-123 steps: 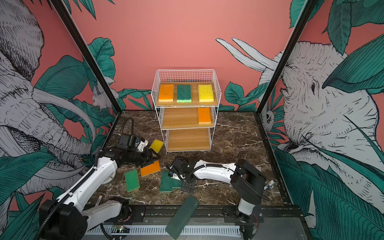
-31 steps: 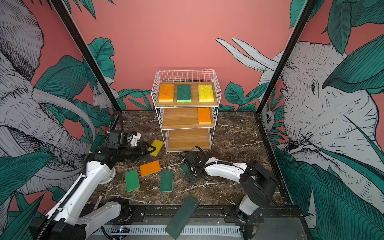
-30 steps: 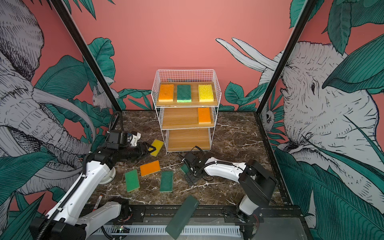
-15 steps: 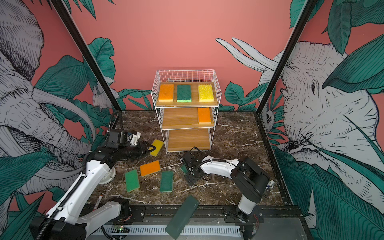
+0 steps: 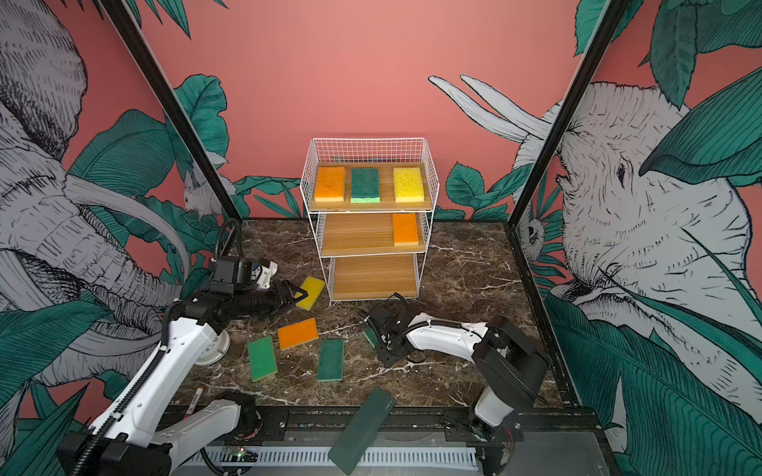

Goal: Arrange cleaning sponges on a shelf
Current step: Pick up the cleaning sponge from the bottom-center of the table.

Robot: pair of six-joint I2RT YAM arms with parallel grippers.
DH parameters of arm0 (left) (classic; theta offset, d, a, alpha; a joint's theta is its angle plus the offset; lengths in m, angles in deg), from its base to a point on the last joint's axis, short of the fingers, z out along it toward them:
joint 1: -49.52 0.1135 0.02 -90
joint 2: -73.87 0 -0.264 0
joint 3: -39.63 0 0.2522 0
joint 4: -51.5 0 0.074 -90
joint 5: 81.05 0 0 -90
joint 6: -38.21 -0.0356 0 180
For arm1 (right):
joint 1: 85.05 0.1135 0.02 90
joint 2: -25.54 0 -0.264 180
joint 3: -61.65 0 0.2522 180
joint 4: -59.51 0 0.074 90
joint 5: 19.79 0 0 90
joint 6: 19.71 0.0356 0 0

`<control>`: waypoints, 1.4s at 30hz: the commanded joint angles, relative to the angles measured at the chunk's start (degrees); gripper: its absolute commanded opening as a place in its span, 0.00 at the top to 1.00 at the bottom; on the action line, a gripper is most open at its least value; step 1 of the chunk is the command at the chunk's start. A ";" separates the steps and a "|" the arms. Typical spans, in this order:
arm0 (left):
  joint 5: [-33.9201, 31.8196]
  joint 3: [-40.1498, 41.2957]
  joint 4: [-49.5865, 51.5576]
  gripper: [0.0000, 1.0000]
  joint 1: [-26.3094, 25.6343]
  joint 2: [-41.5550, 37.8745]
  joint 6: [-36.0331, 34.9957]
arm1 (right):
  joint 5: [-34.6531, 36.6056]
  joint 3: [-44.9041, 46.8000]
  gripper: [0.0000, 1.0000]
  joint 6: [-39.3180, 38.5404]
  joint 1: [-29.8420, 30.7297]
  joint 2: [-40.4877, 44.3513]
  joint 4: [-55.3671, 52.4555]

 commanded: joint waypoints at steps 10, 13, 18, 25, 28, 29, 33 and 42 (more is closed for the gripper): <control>0.22 -4.24 2.69 0.42 0.25 -3.83 -3.54 | 10.07 -12.13 0.49 18.63 4.64 4.41 -10.09; -0.10 -5.55 4.15 0.41 0.20 -5.73 -4.95 | 13.01 -14.11 0.48 23.10 5.13 7.77 -12.43; 1.12 -6.53 3.30 0.41 0.18 -8.13 -4.96 | 17.03 -19.63 0.47 25.50 5.31 10.12 -15.86; 1.49 -7.70 1.94 0.41 0.22 -10.03 -5.69 | 20.27 -29.77 0.47 25.22 5.29 8.54 -17.35; 2.29 -7.35 0.33 0.41 0.32 -10.76 -5.09 | 23.06 -33.86 0.47 25.36 5.34 7.30 -18.93; 2.55 -7.16 -0.33 0.41 0.14 -11.00 -4.91 | 24.63 -35.02 0.48 26.07 5.46 6.97 -19.60; 3.37 -6.14 -3.63 0.41 0.21 -10.61 -3.55 | 28.66 -36.10 0.48 27.15 5.82 6.08 -17.84; 3.75 -6.82 -6.16 0.41 0.18 -9.39 -3.78 | 30.46 -46.22 0.44 22.71 5.25 -1.12 -21.28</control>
